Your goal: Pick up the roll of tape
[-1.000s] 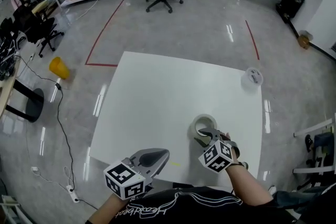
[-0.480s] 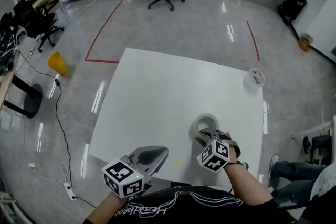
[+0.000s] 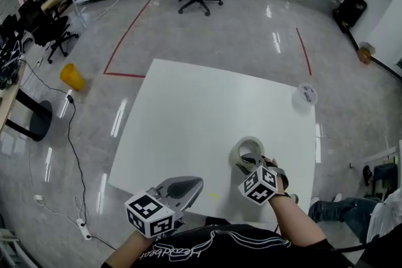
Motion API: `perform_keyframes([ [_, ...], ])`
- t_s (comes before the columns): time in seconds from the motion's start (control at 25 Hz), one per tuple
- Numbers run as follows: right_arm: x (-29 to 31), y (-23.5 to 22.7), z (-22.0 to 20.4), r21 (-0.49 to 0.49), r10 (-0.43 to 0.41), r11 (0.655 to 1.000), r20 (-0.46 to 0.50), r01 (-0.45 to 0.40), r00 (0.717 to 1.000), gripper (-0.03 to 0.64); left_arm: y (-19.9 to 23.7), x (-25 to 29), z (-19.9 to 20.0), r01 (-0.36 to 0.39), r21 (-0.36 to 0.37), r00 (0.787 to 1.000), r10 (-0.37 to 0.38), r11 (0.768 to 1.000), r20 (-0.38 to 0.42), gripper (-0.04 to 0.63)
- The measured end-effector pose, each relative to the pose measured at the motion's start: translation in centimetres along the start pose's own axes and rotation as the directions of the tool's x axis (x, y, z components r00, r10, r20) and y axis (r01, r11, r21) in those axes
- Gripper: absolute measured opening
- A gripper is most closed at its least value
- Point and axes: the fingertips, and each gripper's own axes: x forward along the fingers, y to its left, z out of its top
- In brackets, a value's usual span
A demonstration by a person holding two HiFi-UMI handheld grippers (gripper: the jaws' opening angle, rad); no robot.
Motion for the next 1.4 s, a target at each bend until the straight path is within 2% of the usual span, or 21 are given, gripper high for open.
perform_keyframes([
  [0.16, -0.4, -0.2, 0.1, 0.056, -0.025, 0.998, 0.037, 0.023, 0.999, 0.098, -0.4, -0.3, -0.2, 0.002, 0.002, 1.0, -0.002, 1.0, -0.004, 0.003],
  [0.28, -1.1, -0.4, 0.3, 0.154, -0.036, 0.988, 0.103, 0.02, 0.994, 0.098, -0.9, -0.4, -0.2, 0.007, 0.008, 1.0, -0.007, 1.0, -0.004, 0.003],
  [0.4, -2.7, -0.6, 1.0, 0.284, -0.053, 0.959, 0.205, -0.008, 0.977, 0.096, -1.5, -0.5, -0.4, 0.018, 0.021, 1.0, -0.017, 1.0, -0.009, 0.003],
  [0.48, -4.5, -0.7, 1.8, 0.362, -0.065, 0.931, 0.287, -0.045, 0.956, 0.096, -2.0, -0.5, -0.4, 0.028, 0.029, 1.0, -0.028, 0.999, -0.011, 0.003],
  [0.56, -6.9, -0.8, 2.7, 0.425, -0.081, 0.9, 0.38, -0.097, 0.921, 0.097, -2.7, -0.4, -0.3, 0.043, 0.039, 0.999, -0.043, 0.998, -0.009, 0.003],
  [0.68, -11.0, -0.5, 4.1, 0.483, -0.107, 0.856, 0.515, -0.185, 0.85, 0.097, -3.8, -0.5, -0.1, 0.062, 0.057, 0.998, -0.062, 0.996, 0.005, 0.003],
  [0.84, -17.1, 0.6, 6.4, 0.499, -0.139, 0.816, 0.659, -0.292, 0.739, 0.097, -5.1, -1.2, 0.9, 0.082, 0.087, 0.996, -0.085, 0.993, 0.04, 0.003],
  [0.96, -20.9, 1.9, 7.5, 0.492, -0.155, 0.801, 0.721, -0.341, 0.675, 0.097, -6.4, -1.5, 1.2, 0.105, 0.101, 0.992, -0.111, 0.989, 0.058, 0.003],
  [1.2, -26.2, 4.0, 8.3, 0.483, -0.189, 0.772, 0.795, -0.413, 0.576, 0.097, -9.6, -2.3, 2.0, 0.144, 0.144, 0.985, -0.157, 0.979, 0.079, 0.003],
  [1.28, -27.3, 4.4, 8.3, 0.484, -0.201, 0.767, 0.805, -0.421, 0.559, 0.097, -10.6, -2.7, 2.4, 0.154, 0.153, 0.982, -0.168, 0.976, 0.084, 0.003],
  [1.4, -28.1, 4.9, 8.0, 0.491, -0.218, 0.767, 0.805, -0.413, 0.551, 0.097, -11.7, -3.3, 3.1, 0.163, 0.17, 0.979, -0.18, 0.972, 0.091, 0.003],
])
